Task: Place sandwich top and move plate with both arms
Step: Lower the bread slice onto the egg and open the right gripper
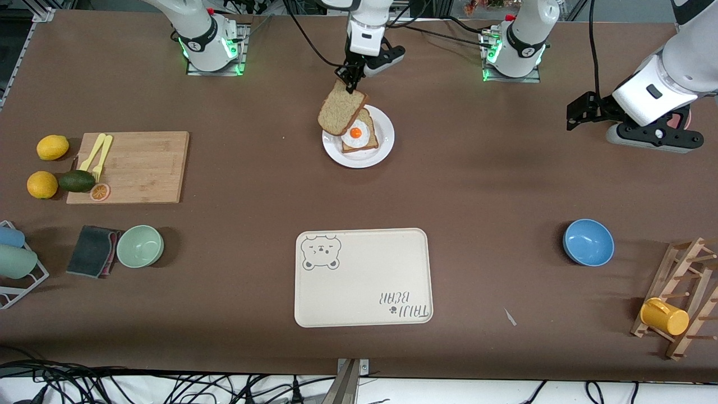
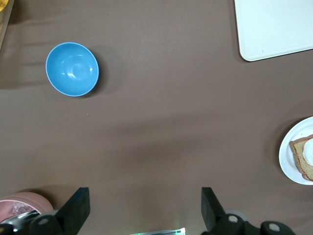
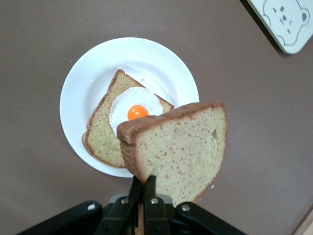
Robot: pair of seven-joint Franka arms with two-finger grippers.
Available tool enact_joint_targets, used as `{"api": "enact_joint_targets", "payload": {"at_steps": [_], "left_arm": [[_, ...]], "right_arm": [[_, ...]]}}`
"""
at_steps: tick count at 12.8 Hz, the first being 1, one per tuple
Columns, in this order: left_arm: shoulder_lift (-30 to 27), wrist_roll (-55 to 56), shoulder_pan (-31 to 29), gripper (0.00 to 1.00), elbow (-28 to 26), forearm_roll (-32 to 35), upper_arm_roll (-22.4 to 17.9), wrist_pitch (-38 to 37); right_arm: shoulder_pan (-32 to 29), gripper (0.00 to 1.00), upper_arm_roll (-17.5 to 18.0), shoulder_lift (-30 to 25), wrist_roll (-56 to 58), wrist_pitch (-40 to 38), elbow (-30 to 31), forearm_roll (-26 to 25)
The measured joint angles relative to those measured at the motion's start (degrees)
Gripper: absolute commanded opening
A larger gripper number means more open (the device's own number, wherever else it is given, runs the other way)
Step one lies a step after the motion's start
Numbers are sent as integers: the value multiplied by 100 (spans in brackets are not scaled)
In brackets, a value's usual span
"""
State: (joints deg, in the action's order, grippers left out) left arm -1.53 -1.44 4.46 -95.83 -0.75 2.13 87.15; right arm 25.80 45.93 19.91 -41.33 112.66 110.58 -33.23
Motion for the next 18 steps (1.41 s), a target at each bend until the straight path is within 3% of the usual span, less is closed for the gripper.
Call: {"api": "enact_joint_targets", "payload": {"at_steps": [2, 7, 12, 13, 15, 17, 18], "left_arm": [[8, 0, -2, 100, 0, 0, -1, -7], [30, 0, -2, 100, 0, 0, -1, -26], [31, 0, -2, 100, 0, 0, -1, -29], [31, 0, -2, 100, 0, 0, -1, -30], [31, 0, -2, 100, 0, 0, -1, -30], [32, 0, -2, 100, 0, 0, -1, -30], [32, 0, -2, 100, 0, 0, -1, -30]], "right_arm": [[90, 0, -2, 374, 95, 82, -1, -588], [329, 0, -2, 846, 139, 143, -7, -1286], [461, 0, -7, 1105, 140, 143, -9, -1521], [461, 9, -12, 1121, 140, 143, -9, -1567], [461, 61, -20, 1131, 140, 143, -9, -1584], [461, 99, -21, 1131, 114, 143, -23, -1585], [461, 100, -23, 1131, 69, 157, -45, -1585]]}}
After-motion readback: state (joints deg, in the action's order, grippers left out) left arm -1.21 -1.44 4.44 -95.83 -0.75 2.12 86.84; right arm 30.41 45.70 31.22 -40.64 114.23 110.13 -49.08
